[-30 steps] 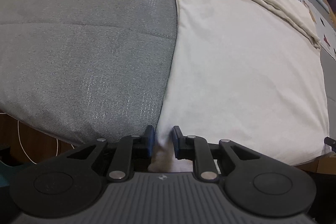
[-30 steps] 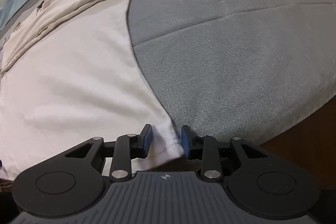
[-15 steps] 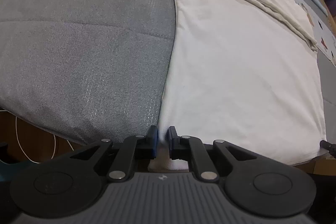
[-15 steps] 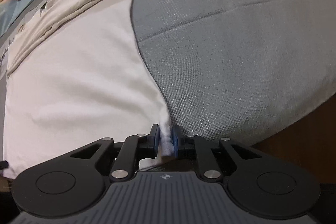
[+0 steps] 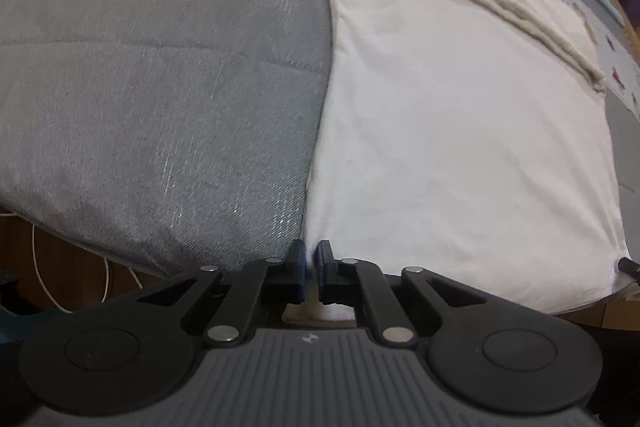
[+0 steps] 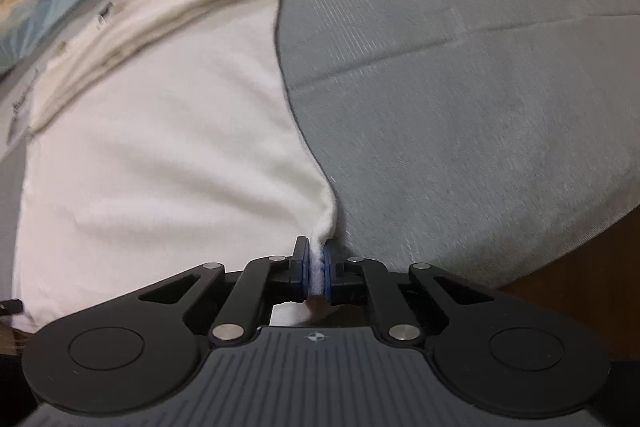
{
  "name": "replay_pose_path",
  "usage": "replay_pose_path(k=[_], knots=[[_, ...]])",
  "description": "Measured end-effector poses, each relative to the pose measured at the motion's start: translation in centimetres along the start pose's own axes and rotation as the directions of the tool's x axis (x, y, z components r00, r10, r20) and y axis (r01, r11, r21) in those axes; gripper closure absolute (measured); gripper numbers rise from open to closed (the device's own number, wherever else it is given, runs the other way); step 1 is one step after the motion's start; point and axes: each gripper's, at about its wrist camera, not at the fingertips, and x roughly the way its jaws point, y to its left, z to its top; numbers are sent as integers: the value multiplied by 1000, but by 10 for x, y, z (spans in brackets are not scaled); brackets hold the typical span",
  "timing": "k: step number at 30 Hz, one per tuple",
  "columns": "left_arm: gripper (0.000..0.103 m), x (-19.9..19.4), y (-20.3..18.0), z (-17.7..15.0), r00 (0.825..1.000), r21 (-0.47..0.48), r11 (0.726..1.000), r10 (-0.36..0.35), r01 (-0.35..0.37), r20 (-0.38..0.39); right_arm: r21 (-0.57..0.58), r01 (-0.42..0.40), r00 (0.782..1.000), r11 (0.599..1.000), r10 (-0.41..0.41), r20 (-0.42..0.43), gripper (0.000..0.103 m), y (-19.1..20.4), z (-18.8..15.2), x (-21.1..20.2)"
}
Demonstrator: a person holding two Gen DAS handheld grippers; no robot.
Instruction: Fold small clothes
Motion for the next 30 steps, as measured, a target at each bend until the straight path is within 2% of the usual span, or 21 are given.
replay_pose_path(k=[4,8,16,19,22,23,24,25,27,30], knots=[[100,-21,-2,2,995,8,998,-69,68,74,-2,-104,988,995,104,111,97,3,12,-30],[101,-48,-2,4,983,25,993,-121,118,140,13,-217,955,976,209,209,97,-1,26,-66],[101,-116,-9,-8,947,95,981,-191,172,260,0,-294,898,956,276,343,98,-17,27,-134],[101,-162,-3,-22,914,118,968,-248,221,322,-13,-333,865,943,311,393,98,-23,15,-173],[102,-216,9,-40,852,132,942,-336,309,401,-35,-382,811,923,353,467,98,-34,-1,-221],[102,-233,13,-45,831,136,937,-347,320,435,-42,-387,796,921,357,488,98,-37,-5,-233],[102,-242,14,-46,817,136,935,-353,328,455,-45,-385,789,922,354,503,98,-39,-6,-239],[102,-246,17,-43,809,127,933,-356,337,467,-35,-378,788,925,342,512,98,-42,-4,-241],[102,-239,16,-32,811,113,935,-348,336,469,-20,-363,798,931,322,509,98,-45,5,-232],[102,-204,8,-3,852,79,949,-309,305,422,49,-329,844,943,270,464,101,-47,33,-195]])
